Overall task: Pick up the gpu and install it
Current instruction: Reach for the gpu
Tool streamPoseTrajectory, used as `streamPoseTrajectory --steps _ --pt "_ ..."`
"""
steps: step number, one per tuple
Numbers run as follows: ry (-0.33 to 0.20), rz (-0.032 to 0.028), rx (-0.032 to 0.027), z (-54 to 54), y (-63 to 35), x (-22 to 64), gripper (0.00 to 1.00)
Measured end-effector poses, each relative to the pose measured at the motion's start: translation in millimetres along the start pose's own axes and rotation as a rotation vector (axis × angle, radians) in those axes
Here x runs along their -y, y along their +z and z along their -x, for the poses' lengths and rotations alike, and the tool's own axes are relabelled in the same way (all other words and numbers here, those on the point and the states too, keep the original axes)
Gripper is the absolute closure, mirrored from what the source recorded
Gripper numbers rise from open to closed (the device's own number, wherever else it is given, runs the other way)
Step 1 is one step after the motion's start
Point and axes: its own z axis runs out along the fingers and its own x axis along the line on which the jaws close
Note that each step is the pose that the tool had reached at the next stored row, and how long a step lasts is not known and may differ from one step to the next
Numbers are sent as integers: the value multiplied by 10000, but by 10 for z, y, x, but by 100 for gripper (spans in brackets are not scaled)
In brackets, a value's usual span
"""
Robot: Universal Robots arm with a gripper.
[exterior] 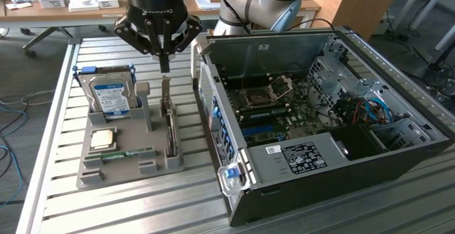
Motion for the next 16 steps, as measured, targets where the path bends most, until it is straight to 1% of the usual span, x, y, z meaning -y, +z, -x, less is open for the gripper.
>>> streamPoseTrajectory --steps 10,16 --pt "0 1 1 0 0 2 89" --pt "0 1 0 2 -1 30 89"
